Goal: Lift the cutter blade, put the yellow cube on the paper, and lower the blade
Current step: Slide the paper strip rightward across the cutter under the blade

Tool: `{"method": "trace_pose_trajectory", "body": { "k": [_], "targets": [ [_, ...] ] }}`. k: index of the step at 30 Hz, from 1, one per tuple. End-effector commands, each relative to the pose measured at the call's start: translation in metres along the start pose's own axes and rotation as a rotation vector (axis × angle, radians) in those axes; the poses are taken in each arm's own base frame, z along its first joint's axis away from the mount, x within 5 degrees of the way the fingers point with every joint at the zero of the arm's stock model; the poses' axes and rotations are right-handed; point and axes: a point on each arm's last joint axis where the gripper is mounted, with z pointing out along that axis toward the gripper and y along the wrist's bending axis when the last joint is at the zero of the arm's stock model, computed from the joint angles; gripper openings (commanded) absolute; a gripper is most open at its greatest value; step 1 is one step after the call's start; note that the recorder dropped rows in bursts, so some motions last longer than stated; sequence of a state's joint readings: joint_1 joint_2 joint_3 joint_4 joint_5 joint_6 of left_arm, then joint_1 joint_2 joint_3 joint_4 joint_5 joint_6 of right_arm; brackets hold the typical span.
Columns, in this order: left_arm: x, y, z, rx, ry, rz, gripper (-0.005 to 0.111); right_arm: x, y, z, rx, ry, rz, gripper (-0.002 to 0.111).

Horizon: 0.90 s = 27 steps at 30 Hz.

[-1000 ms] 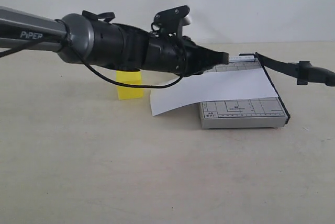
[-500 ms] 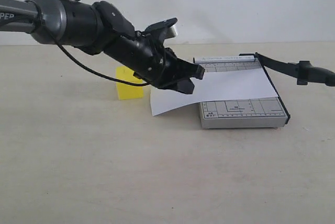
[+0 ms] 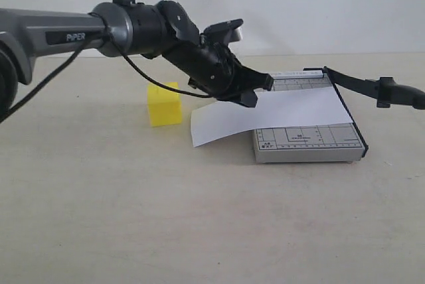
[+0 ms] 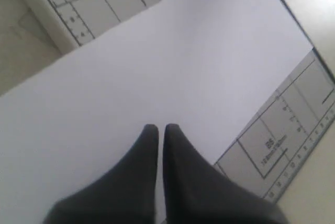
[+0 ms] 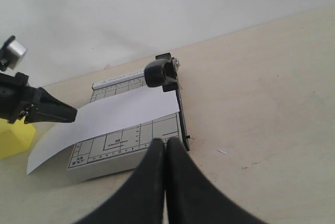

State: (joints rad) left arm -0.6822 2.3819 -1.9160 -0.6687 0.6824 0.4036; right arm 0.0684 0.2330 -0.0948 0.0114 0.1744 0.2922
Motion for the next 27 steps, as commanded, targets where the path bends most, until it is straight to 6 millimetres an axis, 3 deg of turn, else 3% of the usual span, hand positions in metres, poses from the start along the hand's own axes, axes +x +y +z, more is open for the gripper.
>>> {"method": "trace_pose_trajectory", "body": {
  "k": [1, 16, 27],
  "targets": [
    [0.004, 0.001, 0.014, 0.018, 0.047, 0.005, 0.004, 0.0, 0.0, 0.0, -0.004, -0.009, -0.001, 0.0],
    [0.021, -0.022, 0.055, 0.092, 0.163, 0.108, 0.004, 0.0, 0.0, 0.0, -0.004, -0.009, -0.001, 0.0],
    [0.021, -0.015, 0.065, 0.057, 0.118, 0.106, 0.004, 0.0, 0.0, 0.0, -0.005, -0.009, 0.002, 0.0]
  ]
}}
